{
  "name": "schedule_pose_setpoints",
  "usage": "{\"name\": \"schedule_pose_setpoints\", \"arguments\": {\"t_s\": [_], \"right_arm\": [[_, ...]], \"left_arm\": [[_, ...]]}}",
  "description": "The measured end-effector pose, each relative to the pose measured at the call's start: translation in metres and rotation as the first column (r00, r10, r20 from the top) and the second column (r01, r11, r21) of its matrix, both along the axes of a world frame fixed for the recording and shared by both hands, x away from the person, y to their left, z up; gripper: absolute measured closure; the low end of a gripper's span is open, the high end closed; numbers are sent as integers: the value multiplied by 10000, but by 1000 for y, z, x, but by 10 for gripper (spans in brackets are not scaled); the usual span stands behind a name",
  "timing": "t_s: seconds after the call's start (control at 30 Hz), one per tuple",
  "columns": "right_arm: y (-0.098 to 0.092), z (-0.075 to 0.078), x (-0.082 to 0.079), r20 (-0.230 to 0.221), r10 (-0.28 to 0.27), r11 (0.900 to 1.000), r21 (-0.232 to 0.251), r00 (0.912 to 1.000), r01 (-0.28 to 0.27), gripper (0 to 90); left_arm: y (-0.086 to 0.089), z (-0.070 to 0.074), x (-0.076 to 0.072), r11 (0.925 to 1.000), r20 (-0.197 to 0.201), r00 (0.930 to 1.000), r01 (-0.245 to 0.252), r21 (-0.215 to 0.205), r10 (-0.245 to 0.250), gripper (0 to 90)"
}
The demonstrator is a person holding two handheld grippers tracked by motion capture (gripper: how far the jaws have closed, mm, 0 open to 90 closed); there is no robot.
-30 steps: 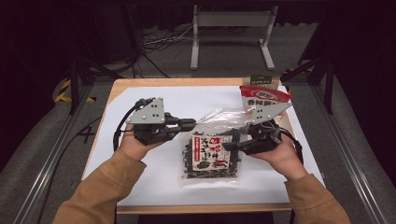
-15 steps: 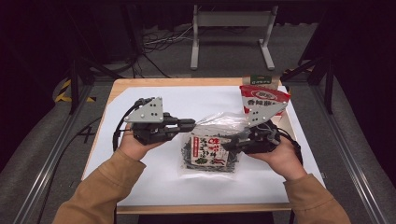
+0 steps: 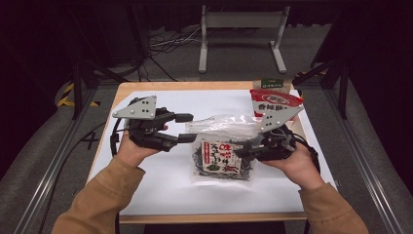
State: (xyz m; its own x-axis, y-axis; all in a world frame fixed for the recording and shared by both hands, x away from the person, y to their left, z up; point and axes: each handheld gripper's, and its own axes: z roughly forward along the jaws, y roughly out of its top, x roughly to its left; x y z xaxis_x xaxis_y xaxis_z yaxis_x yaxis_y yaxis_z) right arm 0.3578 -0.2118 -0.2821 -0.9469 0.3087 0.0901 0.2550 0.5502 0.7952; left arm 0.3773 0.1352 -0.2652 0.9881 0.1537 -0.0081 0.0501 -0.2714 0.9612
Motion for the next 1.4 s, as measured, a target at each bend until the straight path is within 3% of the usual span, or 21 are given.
{"name": "schedule_pose_setpoints", "arguments": {"t_s": [0.07,0.2,0.43,0.77,1.07,1.13,1.23,1.4], "right_arm": [[-3,2,0,30,-64,10000,52,10000,64,753],[-12,7,-2,243,-291,9996,41,9993,290,753],[-30,19,-3,521,-767,9970,-61,9957,771,752],[-50,38,-5,920,-1266,9917,-101,9877,1281,752],[-59,51,-9,1200,-1565,9868,-226,9804,1603,752],[-62,54,-9,1251,-1630,9857,-212,9787,1669,751],[-64,57,-9,1326,-1708,9844,-191,9763,1748,751],[-70,64,-10,1477,-1812,9826,-128,9723,1851,751]], "left_arm": [[4,-4,0,9997,-31,9998,-206,107,206,380],[16,-13,4,9983,-269,9980,-570,-132,566,356],[31,-24,6,9941,-507,9931,-1071,-182,1061,338],[41,-39,2,9897,-735,9871,-1432,-44,1425,328],[53,-55,3,9761,-846,9725,-2172,72,2170,313],[53,-59,3,9734,-1018,9683,-2290,45,2283,311],[54,-62,4,9686,-1003,9634,-2473,259,2486,306],[57,-66,6,9647,-1024,9593,-2615,306,2632,290]]}}
